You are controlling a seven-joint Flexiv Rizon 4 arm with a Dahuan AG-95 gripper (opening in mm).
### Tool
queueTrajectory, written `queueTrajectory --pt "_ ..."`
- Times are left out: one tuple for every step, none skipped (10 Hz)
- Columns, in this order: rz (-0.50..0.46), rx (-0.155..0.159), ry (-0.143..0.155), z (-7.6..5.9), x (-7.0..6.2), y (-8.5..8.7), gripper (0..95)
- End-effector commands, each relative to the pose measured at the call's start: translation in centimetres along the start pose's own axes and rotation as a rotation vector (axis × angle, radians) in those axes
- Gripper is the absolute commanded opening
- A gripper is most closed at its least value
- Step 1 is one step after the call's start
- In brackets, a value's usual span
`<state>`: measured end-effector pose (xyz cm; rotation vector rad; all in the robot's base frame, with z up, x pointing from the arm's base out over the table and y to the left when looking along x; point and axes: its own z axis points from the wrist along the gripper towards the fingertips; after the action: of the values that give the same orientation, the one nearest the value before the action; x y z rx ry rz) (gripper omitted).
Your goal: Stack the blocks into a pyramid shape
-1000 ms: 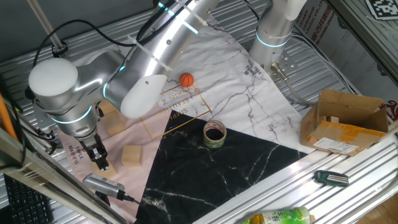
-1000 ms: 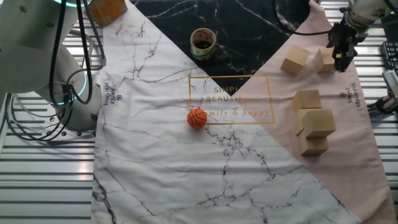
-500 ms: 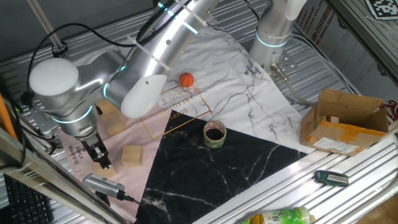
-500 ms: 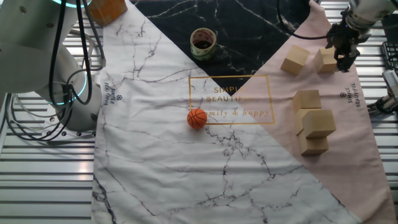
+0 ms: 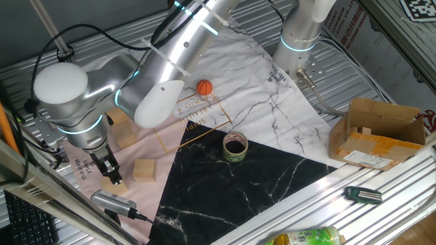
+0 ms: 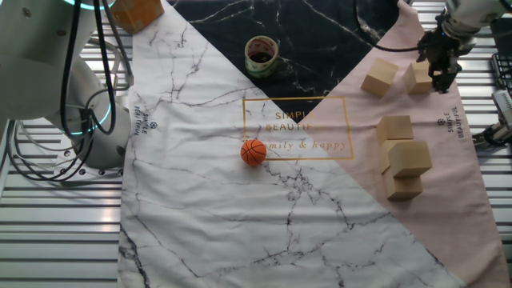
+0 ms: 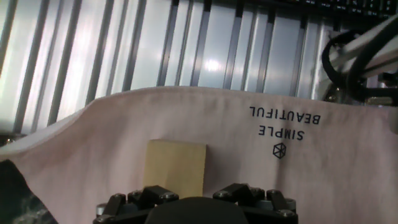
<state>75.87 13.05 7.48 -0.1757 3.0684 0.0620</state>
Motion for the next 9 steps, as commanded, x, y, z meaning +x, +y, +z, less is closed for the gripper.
queueTrajectory --pt "0.071 0.018 0.012 0.0 -0.6 0.6 76.0" --pt "0.087 0.019 0.018 0.0 -1.4 1.5 76.0" --pt "0.099 0.014 0.018 0.0 -1.9 2.1 76.0" --pt "0.101 0.011 0.016 0.1 -2.2 2.3 76.0" --pt "0.102 0.008 0.015 0.4 -2.4 2.2 76.0" --pt "0.1 0.008 0.016 0.5 -2.5 2.2 76.0" --pt "0.099 0.007 0.014 0.5 -2.5 2.2 76.0" --pt "0.1 0.006 0.014 0.5 -2.5 2.2 76.0" --pt "0.099 0.003 0.016 0.5 -2.4 2.2 76.0"
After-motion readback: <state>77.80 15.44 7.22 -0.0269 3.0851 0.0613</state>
